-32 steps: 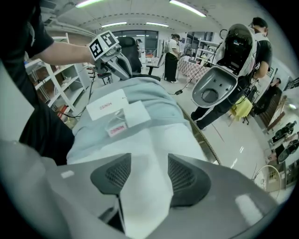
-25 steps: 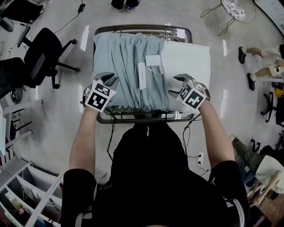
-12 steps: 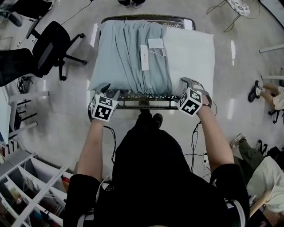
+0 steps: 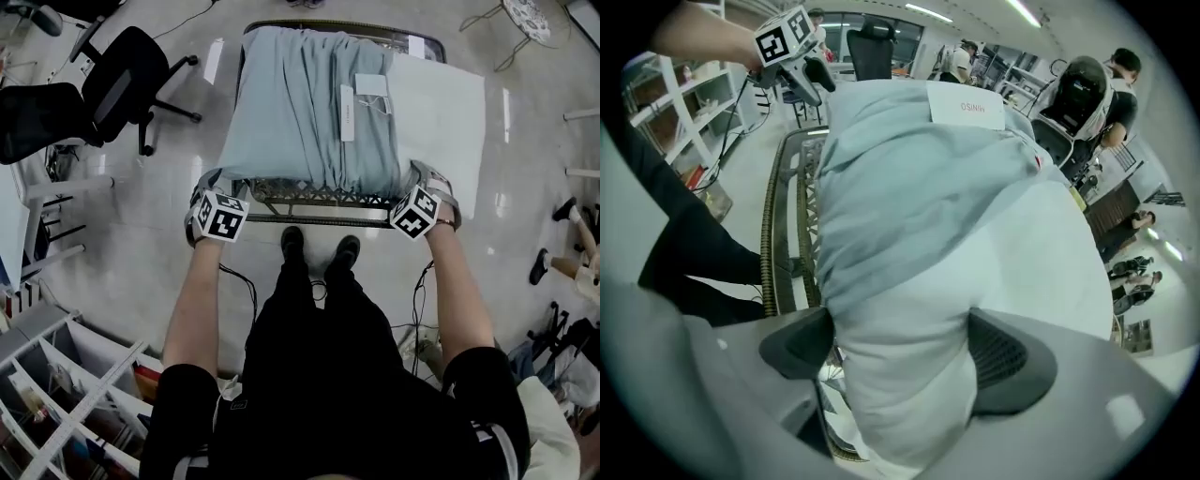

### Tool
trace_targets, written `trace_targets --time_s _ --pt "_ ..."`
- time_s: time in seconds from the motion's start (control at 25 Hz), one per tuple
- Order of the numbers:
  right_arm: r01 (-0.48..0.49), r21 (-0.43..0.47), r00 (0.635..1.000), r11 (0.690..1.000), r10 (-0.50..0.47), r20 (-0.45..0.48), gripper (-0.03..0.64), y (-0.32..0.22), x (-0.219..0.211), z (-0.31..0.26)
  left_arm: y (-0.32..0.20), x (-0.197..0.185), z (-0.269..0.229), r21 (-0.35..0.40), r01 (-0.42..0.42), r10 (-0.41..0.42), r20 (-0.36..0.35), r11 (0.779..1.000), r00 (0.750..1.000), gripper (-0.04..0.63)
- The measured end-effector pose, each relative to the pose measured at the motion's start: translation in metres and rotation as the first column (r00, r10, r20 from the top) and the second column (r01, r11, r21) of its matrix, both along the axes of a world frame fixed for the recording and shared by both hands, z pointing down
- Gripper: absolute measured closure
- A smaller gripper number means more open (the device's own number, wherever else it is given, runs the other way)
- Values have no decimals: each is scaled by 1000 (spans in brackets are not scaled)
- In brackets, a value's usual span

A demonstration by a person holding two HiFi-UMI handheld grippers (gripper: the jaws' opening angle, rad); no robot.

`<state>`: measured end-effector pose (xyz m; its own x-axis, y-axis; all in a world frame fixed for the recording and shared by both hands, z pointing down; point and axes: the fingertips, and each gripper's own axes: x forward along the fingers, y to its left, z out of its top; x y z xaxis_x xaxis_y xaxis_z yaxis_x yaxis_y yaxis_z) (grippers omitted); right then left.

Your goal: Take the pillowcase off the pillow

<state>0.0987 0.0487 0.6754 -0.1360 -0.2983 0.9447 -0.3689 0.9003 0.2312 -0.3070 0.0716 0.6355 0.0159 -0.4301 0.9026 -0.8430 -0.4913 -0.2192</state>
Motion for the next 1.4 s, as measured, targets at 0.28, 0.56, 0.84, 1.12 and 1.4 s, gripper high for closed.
trace_targets --time_s 0.28,0.56,0.84,1.12,1.4 --pt "-87 29 995 996 88 -52 285 -5 5 -15 -18 -4 20 -38 -277 277 -8 960 961 535" --pt "-91 28 995 995 92 -40 362 -9 14 -35 -20 -30 5 -30 -269 268 -21 963 963 584" --pt "-66 3 998 998 66 -8 374 -7 22 -44 -34 -90 -12 -43 -268 270 39 962 962 584" --pt "-77 -16 997 997 77 9 371 -6 20 -44 -49 -116 -25 -29 -190 192 90 981 977 583" --pt "-78 -29 997 997 79 8 333 -5 16 -42 -14 -6 -60 133 -218 223 -20 967 975 502"
